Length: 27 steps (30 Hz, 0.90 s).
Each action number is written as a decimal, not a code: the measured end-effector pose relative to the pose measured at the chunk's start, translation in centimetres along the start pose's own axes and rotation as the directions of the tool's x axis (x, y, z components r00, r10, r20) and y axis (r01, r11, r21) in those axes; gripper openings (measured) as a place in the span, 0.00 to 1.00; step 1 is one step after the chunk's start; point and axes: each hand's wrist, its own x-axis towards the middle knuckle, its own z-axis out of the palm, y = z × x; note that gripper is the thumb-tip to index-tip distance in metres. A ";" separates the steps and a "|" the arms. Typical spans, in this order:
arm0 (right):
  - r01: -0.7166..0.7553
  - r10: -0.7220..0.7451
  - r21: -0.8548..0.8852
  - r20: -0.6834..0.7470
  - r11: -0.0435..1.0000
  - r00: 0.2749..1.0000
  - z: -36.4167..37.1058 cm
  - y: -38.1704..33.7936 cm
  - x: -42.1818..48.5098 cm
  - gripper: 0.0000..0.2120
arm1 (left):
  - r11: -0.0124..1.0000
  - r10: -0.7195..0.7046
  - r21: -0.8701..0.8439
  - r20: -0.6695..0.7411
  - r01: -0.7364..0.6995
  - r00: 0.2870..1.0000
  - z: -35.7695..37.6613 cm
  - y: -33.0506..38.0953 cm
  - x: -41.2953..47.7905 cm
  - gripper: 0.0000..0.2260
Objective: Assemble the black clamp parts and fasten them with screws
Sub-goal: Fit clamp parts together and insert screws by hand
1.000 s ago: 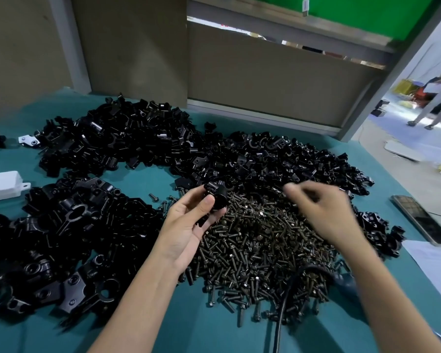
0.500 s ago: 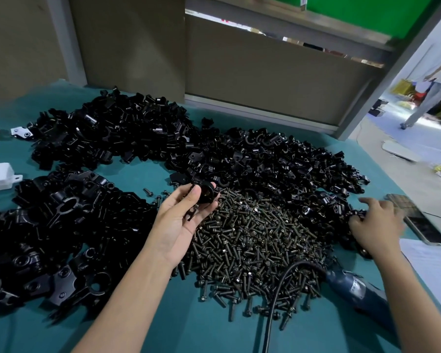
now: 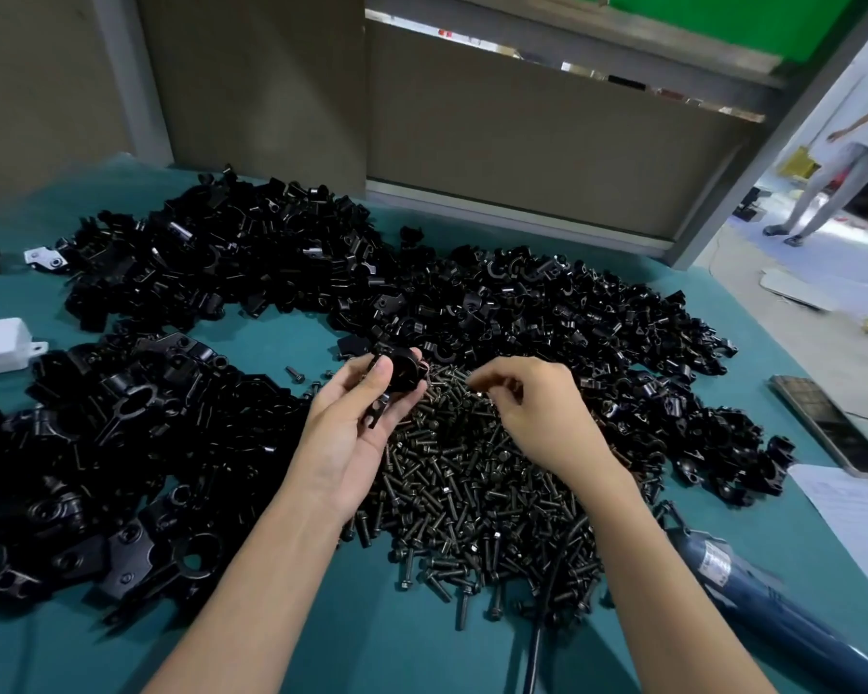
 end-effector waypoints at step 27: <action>-0.045 0.041 0.140 0.037 0.989 0.998 1.7 -1.7 -0.1 0.20 | 0.992 0.082 -0.094 -0.084 -0.090 0.993 -0.4 1.1 0.4 0.17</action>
